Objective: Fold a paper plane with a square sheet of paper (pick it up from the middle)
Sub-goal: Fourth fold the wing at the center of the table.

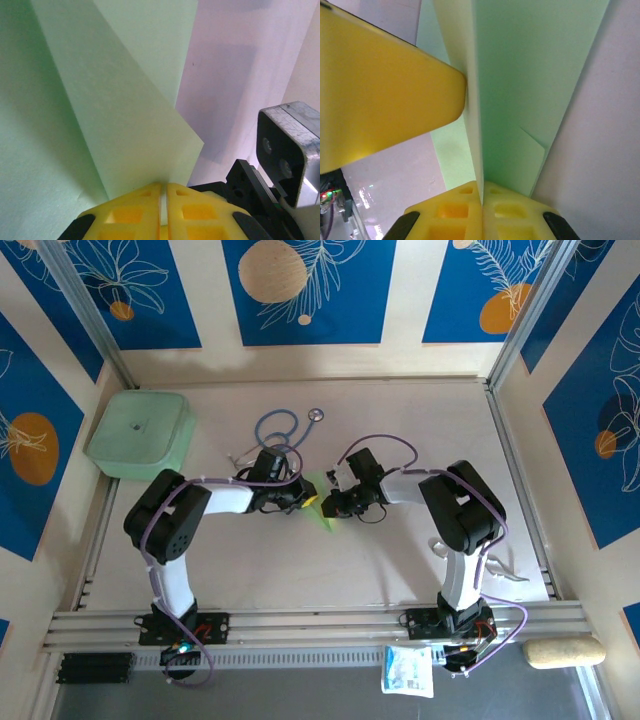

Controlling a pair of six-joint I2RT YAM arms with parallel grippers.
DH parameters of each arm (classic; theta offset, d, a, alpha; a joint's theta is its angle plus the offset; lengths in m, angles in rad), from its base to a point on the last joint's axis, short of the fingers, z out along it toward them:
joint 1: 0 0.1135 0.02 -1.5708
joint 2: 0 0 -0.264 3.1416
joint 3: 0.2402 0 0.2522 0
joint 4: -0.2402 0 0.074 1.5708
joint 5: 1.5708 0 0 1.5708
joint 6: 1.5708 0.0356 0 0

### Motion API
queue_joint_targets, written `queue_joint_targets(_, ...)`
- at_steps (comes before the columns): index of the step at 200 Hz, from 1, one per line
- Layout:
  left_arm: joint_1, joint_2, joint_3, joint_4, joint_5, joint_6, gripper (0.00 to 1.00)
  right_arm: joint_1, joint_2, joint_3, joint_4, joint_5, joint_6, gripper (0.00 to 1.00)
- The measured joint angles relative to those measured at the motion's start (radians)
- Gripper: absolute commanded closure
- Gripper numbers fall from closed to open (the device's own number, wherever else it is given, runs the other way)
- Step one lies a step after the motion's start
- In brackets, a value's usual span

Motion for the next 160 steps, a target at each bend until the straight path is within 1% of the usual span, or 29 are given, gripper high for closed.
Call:
queue_joint_targets(39, -0.002, 0.029, 0.026, 0.012, 0.014, 0.0, 0.89, -0.013, 0.006, 0.0, 0.004, -0.029, 0.015, 0.91)
queue_joint_targets(97, -0.003, 0.058, 0.053, 0.014, 0.023, 0.001, 0.9, -0.03, 0.011, 0.0, 0.006, -0.064, 0.045, 0.83)
queue_joint_targets(160, -0.003, 0.059, 0.065, 0.014, 0.027, 0.002, 0.9, -0.043, 0.008, 0.0, -0.002, -0.087, 0.068, 0.79)
